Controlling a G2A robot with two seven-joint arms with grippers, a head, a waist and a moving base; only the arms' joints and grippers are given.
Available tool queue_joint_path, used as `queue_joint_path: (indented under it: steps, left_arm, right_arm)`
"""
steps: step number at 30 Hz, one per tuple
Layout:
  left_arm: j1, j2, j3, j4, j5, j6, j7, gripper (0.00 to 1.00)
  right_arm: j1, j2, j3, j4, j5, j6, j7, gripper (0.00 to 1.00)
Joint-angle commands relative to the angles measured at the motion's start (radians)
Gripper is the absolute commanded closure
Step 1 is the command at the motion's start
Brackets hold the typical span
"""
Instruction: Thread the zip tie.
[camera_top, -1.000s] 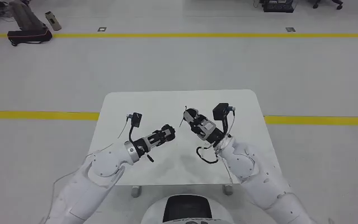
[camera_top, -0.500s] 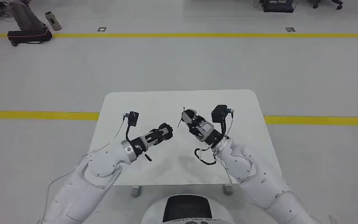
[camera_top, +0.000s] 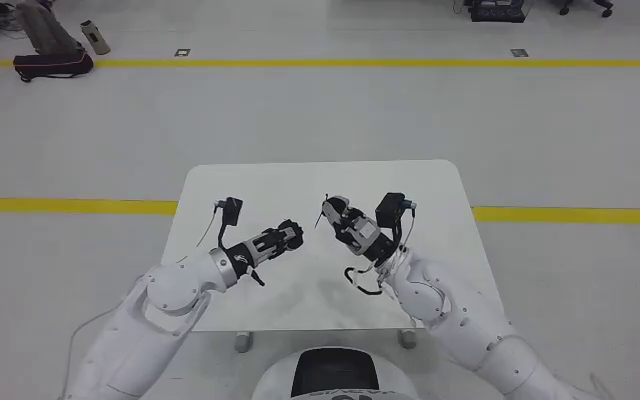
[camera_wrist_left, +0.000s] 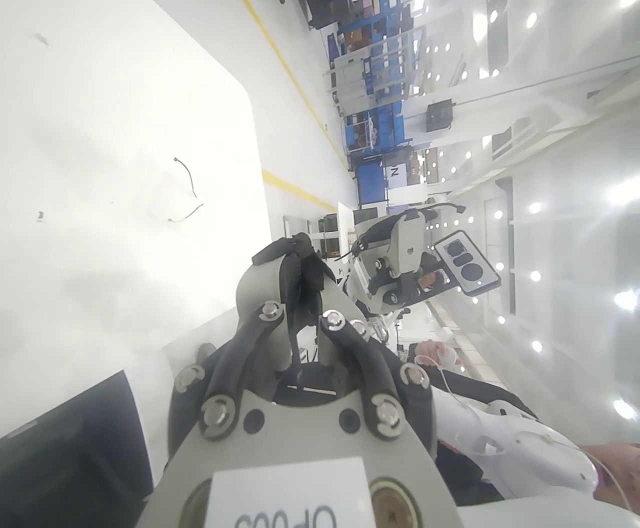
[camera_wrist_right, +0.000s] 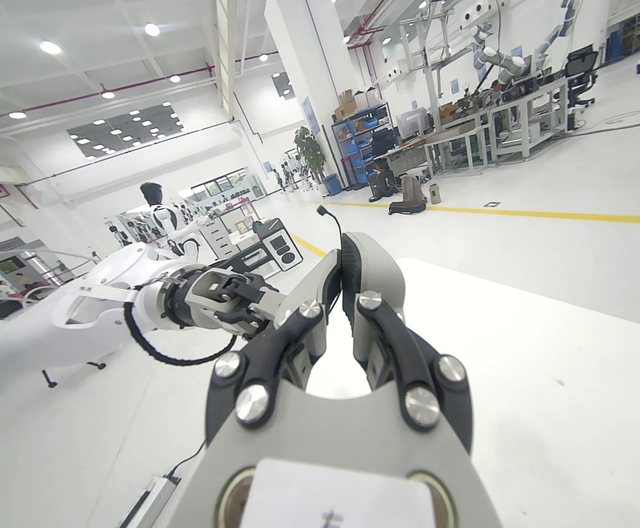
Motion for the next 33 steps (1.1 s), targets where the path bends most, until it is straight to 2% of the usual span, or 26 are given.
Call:
queue_joint_path:
  steps: [1, 11, 13, 21, 30, 33]
  left_arm:
    - [0.002, 0.003, -0.009, -0.011, 0.017, 0.004, -0.008, 1.00]
    - [0.001, 0.001, -0.003, -0.009, 0.020, 0.000, 0.001, 1.00]
    - [-0.003, 0.001, -0.001, -0.005, 0.022, 0.001, -0.007, 1.00]
    - [-0.001, 0.005, -0.013, -0.009, 0.035, 0.005, -0.042, 1.00]
    - [0.011, 0.007, -0.025, -0.027, 0.034, -0.004, -0.053, 1.00]
    - [0.012, 0.007, -0.025, -0.027, 0.030, -0.007, -0.050, 1.00]
  right_arm:
    - [0.024, 0.011, -0.032, 0.014, 0.009, 0.000, -0.037, 1.00]
    - [0.027, 0.011, -0.036, 0.011, -0.003, 0.000, -0.046, 1.00]
    - [0.027, 0.010, -0.039, 0.017, -0.043, 0.000, -0.074, 1.00]
    - [0.046, 0.004, -0.089, 0.068, -0.060, 0.000, -0.191, 1.00]
    - [0.069, 0.001, -0.130, 0.096, -0.053, 0.000, -0.274, 1.00]
    - [0.069, 0.001, -0.130, 0.096, -0.053, 0.000, -0.274, 1.00]
